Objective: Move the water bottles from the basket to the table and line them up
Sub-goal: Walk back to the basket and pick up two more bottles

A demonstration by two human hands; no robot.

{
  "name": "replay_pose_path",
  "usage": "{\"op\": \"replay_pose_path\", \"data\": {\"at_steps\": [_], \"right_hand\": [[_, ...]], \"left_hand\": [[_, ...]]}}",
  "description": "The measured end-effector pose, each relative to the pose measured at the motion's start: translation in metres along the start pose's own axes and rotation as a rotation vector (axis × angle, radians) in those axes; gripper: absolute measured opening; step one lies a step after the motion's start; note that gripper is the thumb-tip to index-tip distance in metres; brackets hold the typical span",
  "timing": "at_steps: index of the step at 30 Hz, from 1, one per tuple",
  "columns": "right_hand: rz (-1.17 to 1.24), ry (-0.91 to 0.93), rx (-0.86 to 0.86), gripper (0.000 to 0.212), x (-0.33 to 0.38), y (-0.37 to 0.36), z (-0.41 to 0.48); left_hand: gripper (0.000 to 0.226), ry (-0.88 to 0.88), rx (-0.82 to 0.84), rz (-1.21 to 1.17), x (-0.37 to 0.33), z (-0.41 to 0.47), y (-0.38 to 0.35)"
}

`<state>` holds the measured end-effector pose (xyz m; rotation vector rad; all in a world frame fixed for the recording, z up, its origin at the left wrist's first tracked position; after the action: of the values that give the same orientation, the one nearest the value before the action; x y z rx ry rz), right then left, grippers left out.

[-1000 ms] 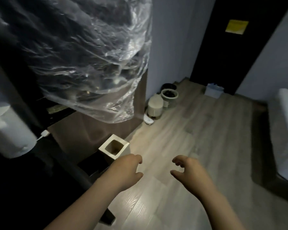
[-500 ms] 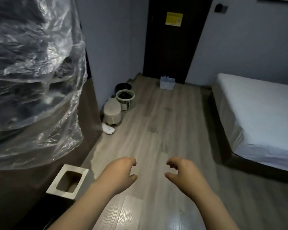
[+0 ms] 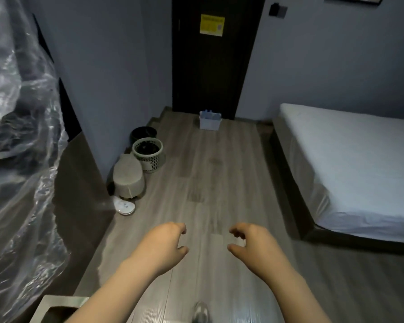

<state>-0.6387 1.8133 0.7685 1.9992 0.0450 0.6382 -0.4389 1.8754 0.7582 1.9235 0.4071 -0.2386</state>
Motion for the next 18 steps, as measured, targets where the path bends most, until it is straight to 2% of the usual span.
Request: {"op": "replay_pose_path", "data": {"at_steps": [18], "right_hand": [[0.032,0.028,-0.036,0.039,-0.038,0.146,0.277]], "left_hand": [[0.040,-0.013,-0.019,0.059,0.003,0.281,0.139]]}}
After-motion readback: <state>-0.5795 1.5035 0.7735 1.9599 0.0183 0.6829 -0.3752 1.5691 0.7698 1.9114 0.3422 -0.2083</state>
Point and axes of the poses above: each hand's wrist, its own z-axis towards the middle knuckle, its own y-axis out of the back of the hand, x = y × z, the point moved 2 cm from there along z, towards the middle knuckle, and after that the axes turned 10 degrees about x, right-handed, at the moved point
